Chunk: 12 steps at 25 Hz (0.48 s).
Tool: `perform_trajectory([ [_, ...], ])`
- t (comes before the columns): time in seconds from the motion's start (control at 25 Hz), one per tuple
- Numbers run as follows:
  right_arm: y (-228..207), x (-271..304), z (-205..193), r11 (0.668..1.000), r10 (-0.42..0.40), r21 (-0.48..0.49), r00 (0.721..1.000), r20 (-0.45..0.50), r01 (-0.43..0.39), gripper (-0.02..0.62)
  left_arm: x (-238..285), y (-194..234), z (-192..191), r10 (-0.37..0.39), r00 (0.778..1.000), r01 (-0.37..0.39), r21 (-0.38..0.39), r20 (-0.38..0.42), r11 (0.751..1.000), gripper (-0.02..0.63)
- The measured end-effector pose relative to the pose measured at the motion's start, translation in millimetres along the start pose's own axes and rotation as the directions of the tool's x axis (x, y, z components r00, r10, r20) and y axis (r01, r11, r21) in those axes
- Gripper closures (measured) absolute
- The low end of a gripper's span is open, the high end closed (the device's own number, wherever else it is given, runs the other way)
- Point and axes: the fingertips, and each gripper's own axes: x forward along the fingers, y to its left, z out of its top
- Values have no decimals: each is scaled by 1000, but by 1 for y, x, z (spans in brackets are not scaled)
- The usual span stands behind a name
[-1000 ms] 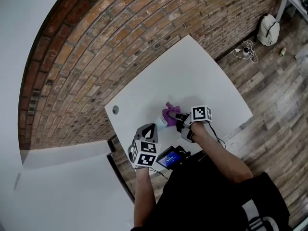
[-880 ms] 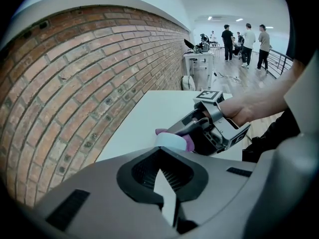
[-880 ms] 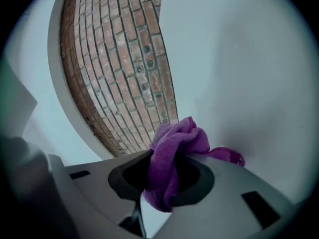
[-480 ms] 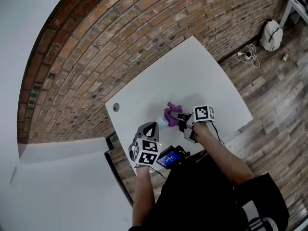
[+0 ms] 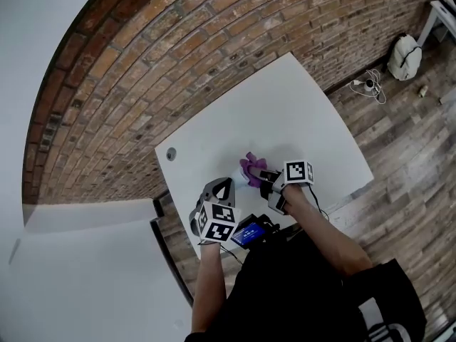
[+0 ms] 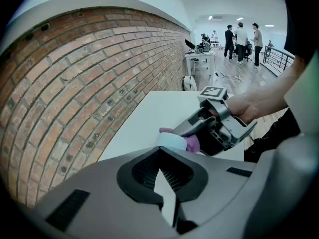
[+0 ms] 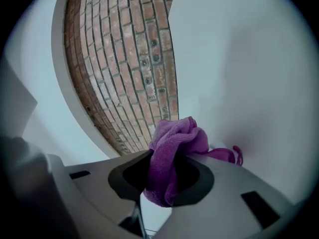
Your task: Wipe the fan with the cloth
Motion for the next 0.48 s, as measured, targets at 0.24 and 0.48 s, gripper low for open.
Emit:
perform_trajectory([
  [0.24,-17,-38,-40,989,-133,-86,982,-136,122,502,0,0,0,-1,1000,1,0,4,1000,607],
  [0.48,7,-20,26,979,-87,-182,996,25,90,502,1,0,0,1,1000,-1,-3,10,1000,607],
])
